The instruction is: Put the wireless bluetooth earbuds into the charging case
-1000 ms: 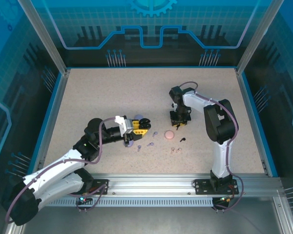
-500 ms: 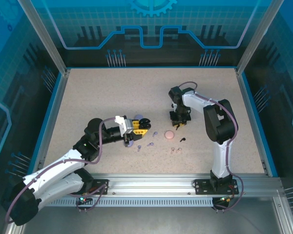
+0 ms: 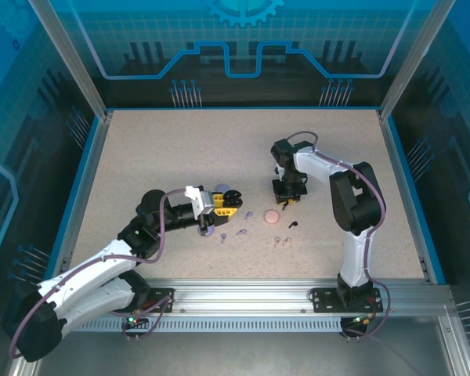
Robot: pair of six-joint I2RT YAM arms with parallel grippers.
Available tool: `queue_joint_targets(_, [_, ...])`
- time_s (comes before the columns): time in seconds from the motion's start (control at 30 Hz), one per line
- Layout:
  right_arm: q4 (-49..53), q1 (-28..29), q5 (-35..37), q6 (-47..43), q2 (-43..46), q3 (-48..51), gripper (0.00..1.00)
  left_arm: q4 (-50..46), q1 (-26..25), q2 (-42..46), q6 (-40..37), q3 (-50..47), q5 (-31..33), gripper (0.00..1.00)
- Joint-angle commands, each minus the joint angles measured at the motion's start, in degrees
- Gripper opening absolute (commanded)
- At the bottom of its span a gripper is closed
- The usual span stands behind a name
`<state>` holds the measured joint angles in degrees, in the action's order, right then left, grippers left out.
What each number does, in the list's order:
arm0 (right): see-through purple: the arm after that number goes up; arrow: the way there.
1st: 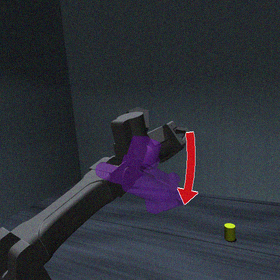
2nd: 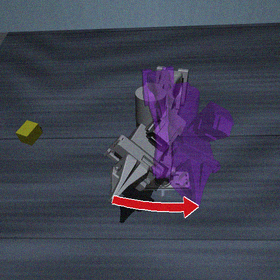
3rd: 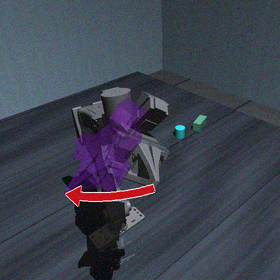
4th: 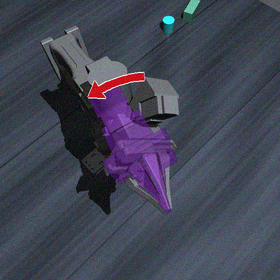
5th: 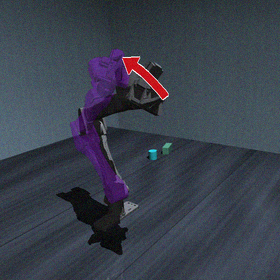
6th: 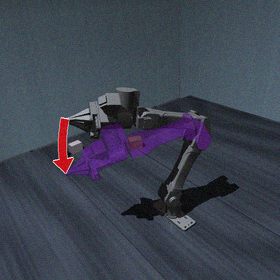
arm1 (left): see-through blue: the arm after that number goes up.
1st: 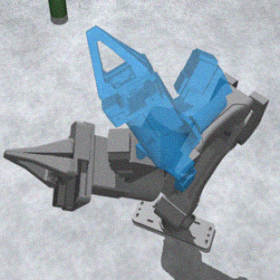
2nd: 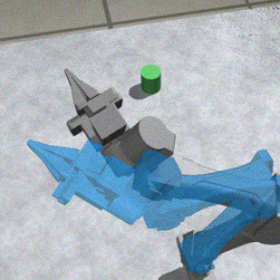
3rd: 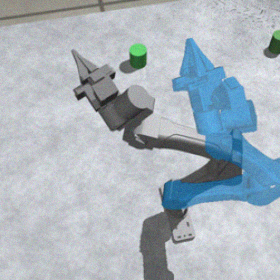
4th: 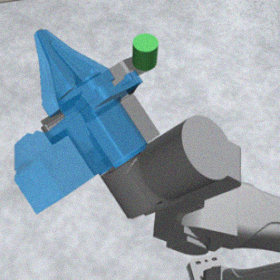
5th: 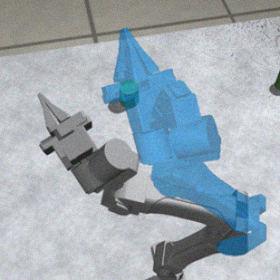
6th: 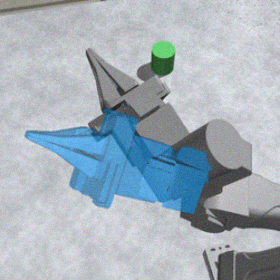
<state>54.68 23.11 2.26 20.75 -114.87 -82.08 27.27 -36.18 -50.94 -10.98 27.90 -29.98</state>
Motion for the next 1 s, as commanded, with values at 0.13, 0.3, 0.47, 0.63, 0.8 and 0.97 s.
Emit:
queue_joint_targets(0.13, [3.4,1.5,1.8,-1.9,-2.5,-1.1,0.26,0.0,-0.5,0.1,-0.8,-0.4,0.7,0.09])
queue_joint_targets(0.3, [4.1,1.9,2.8,-2.1,-2.6,-1.1,0.35,0.0,-0.5,0.1,-0.9,-0.2,0.8,0.09])
queue_joint_targets(0.47, [4.9,1.8,3.0,-2.3,-1.4,-1.0,0.39,-0.2,-0.5,-0.1,-0.9,-0.1,0.7,0.09])
queue_joint_targets(0.63, [5.8,2.2,3.0,-2.7,-1.0,-0.6,0.41,-0.4,-0.5,0.0,-1.1,0.0,0.8,0.09])
queue_joint_targets(0.8, [6.5,2.3,3.5,-3.0,-0.6,0.1,0.41,-0.7,-0.5,0.1,-1.2,0.0,0.8,0.09])
queue_joint_targets(0.97, [6.5,2.3,3.8,-3.0,0.2,0.7,0.41,-0.9,-0.5,0.2,-1.3,0.0,1.0,0.1])
